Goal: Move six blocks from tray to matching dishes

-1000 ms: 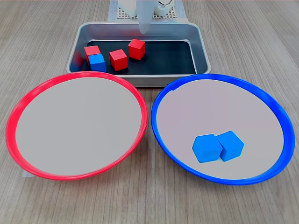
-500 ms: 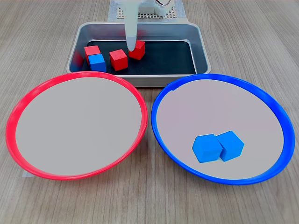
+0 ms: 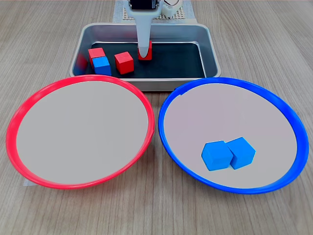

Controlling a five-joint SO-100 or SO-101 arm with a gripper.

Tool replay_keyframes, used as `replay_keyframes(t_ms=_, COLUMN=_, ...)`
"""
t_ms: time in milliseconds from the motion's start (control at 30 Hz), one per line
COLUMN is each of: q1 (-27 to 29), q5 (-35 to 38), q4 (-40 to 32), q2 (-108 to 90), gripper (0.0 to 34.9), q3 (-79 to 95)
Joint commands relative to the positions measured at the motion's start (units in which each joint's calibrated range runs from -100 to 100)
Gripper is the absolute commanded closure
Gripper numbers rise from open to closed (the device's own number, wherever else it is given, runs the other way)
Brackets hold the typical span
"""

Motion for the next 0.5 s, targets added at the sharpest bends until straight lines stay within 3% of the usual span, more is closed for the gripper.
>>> replay_keyframes(t_ms=0, q1=-0.80, q5=0.15, q4=-0.03, q2=0.46, gripper=34.7, q3=-6.12)
replay_keyframes(t_ms=200, q1=-1.74, q5=-3.37, q4=4.01, q2=11.03, gripper=34.7, q3=-39.17)
replay_keyframes(t_ms=400, q1=2.12, q5=-8.01, q4=4.09, q2=35.51, gripper=34.7, q3=-69.03)
replay_keyframes(t_ms=433, q1=2.69, q5=-7.96, q4=2.94, q2=37.98, gripper=32.6, q3=-70.21)
replay_keyframes(t_ms=467, q1=3.35, q5=-7.81, q4=1.45, q2=40.54, gripper=26.8, q3=-71.12)
